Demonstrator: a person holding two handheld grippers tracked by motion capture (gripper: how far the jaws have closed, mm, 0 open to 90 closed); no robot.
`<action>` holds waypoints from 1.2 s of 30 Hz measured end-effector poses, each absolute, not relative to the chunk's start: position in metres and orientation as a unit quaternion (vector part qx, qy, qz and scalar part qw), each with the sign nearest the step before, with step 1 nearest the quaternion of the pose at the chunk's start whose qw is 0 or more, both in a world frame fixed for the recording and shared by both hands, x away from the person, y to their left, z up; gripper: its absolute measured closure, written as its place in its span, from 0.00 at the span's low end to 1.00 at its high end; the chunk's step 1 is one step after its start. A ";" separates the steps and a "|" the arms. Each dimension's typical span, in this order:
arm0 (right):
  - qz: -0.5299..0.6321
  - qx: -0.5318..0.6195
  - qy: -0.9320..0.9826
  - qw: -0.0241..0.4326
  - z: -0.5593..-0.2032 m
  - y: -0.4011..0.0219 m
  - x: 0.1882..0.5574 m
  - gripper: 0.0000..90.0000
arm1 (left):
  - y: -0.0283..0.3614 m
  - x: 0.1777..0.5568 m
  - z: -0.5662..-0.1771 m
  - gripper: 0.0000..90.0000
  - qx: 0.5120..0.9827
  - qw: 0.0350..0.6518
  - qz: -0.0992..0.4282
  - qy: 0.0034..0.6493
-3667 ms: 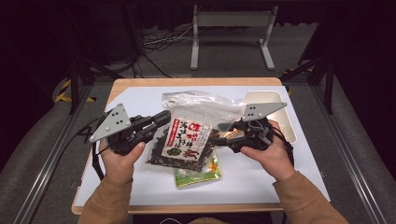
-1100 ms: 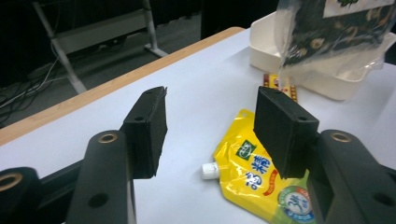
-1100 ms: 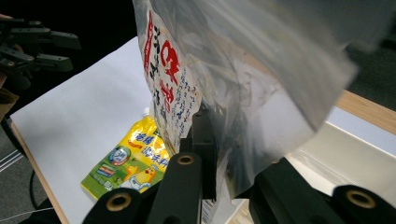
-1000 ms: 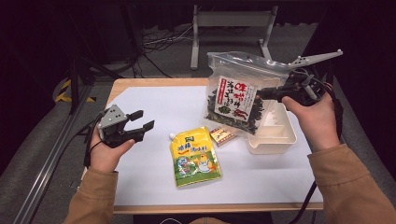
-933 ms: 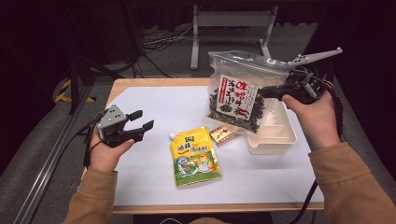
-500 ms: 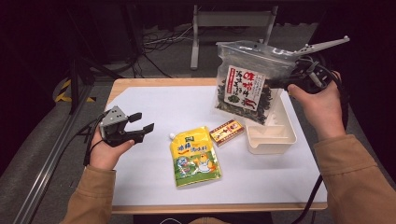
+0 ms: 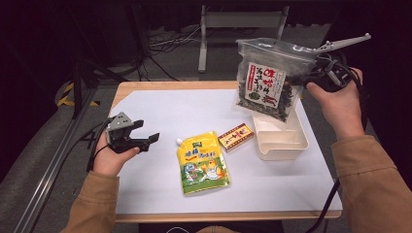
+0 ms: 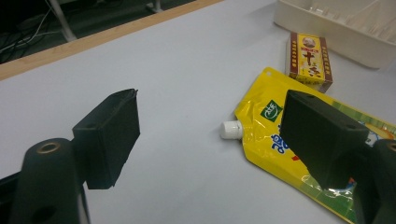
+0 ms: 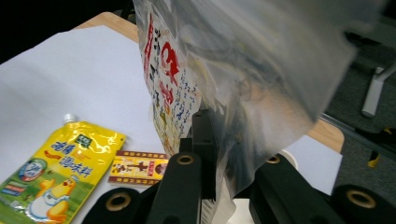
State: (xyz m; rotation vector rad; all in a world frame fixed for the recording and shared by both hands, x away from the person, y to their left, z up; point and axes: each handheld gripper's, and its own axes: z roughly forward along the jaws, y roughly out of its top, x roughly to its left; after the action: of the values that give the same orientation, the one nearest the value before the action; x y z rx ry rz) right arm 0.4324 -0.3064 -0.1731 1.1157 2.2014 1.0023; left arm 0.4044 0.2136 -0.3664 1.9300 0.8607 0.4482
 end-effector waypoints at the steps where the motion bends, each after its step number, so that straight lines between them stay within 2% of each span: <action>1: 0.365 0.406 0.803 0.240 -0.173 -0.308 0.433 0.94 | 0.214 0.404 -0.367 0.21 0.787 0.473 0.181 0.353; 19: 0.359 0.447 0.783 0.242 -0.185 -0.336 0.445 0.94 | 0.218 0.408 -0.373 0.11 0.788 0.464 0.174 0.365; 36: 0.341 0.484 0.771 0.236 -0.204 -0.350 0.459 0.94 | 0.213 0.409 -0.374 0.11 0.799 0.455 0.171 0.354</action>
State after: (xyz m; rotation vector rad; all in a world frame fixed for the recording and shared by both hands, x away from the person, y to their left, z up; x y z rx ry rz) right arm 0.4593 -0.3504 -0.2035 1.3269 2.1143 0.9358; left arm 0.4085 0.2131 -0.3744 1.9700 0.8728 0.4228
